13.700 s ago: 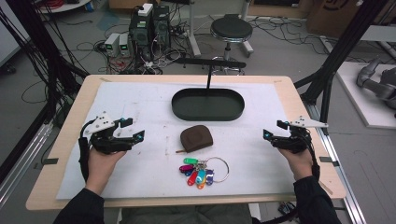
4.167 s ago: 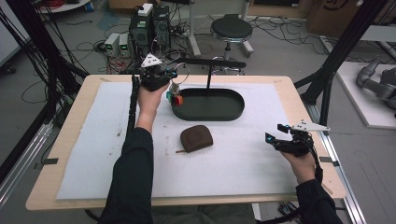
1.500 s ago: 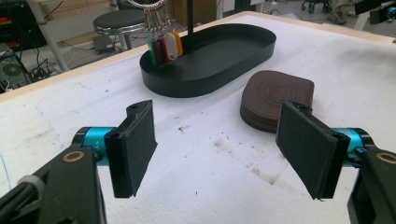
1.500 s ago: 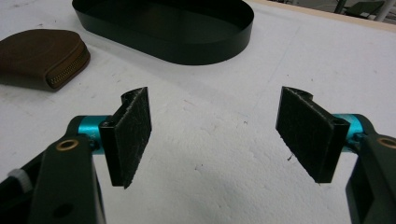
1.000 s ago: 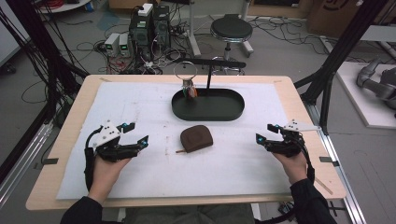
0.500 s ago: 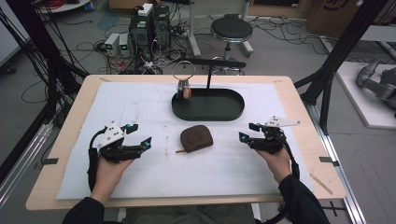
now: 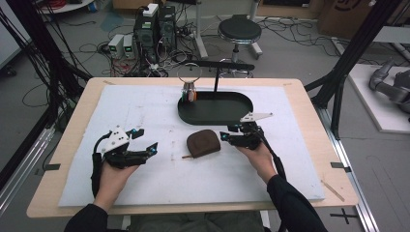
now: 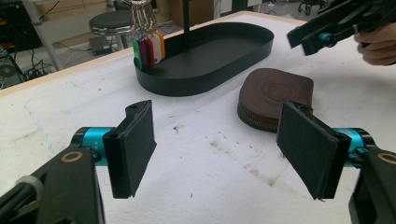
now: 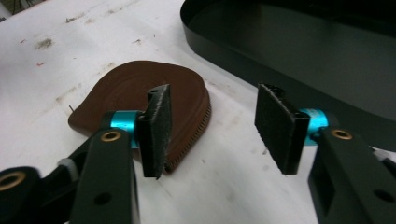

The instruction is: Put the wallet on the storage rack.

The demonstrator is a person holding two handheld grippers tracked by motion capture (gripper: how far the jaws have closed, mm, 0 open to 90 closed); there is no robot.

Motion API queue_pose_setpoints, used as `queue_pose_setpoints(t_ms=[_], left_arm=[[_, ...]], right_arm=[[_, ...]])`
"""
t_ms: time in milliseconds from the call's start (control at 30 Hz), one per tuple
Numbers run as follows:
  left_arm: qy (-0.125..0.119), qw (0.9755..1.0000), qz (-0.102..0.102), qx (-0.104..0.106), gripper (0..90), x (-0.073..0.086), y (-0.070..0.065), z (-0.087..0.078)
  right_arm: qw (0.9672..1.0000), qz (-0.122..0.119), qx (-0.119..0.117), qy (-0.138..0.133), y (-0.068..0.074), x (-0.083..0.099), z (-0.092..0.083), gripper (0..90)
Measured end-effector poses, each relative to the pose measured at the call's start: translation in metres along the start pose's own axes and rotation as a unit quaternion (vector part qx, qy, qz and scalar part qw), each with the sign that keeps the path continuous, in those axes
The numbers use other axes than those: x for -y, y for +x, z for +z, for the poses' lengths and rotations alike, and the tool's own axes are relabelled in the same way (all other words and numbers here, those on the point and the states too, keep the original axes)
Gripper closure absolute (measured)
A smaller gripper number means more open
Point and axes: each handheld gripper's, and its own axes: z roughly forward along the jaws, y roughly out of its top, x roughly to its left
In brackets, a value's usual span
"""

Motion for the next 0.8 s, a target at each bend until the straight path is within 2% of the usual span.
queue_pose_setpoints(t_ms=[133, 267, 367, 400, 433, 500, 567, 633, 667, 700, 733, 800], left_arm=[[-0.001, 1.0, -0.001, 0.001, 27.9, 0.0, 0.001, -0.001], [-0.002, 1.0, 0.0, 0.002, 27.9, 0.001, 0.002, -0.002], [-0.001, 1.0, 0.002, 0.004, 28.0, 0.001, 0.001, -0.002], [-0.001, 1.0, 0.002, 0.003, 27.9, 0.001, 0.002, -0.002], [-0.001, 1.0, 0.002, 0.002, 27.9, 0.001, 0.002, -0.003], [-0.001, 1.0, 0.001, 0.002, 27.9, 0.001, 0.002, -0.003], [-0.001, 1.0, 0.001, 0.003, 27.9, 0.001, 0.002, -0.003], [0.0, 1.0, 0.0, 0.003, 27.9, 0.001, 0.001, -0.002], [0.0, 1.0, 0.0, 0.003, 27.9, 0.001, 0.001, -0.002], [0.0, 1.0, 0.001, 0.004, 27.9, 0.001, 0.001, -0.001], [0.002, 1.0, 0.002, 0.006, 27.9, 0.001, 0.0, 0.0], [0.002, 1.0, 0.003, 0.007, 27.9, 0.001, 0.0, 0.0]], right_arm=[[0.9999, 0.008, -0.002, 0.009, 0.002, -0.005, 0.011, 54.7], [0.9992, 0.021, -0.005, 0.034, 0.003, -0.01, 0.028, 56.0], [0.9988, 0.024, 0.003, 0.044, 0.003, -0.012, 0.035, 56.0], [0.9985, 0.028, 0.004, 0.047, 0.003, -0.013, 0.037, 55.6], [0.9971, 0.044, -0.001, 0.062, -0.002, -0.012, 0.043, 54.1], [0.997, 0.048, -0.003, 0.062, -0.003, -0.012, 0.044, 53.3], [0.9955, 0.064, -0.021, 0.066, -0.009, -0.011, 0.045, 54.5], [0.9936, 0.078, -0.042, 0.07, -0.012, -0.011, 0.046, 60.6], [0.9936, 0.078, -0.042, 0.07, -0.012, -0.011, 0.046, 60.6], [0.992, 0.086, -0.058, 0.071, -0.013, -0.011, 0.046, 68.4], [0.9917, 0.085, -0.067, 0.07, -0.014, -0.011, 0.046, 70.9], [0.9923, 0.078, -0.066, 0.07, -0.012, -0.011, 0.046, 74.2]])
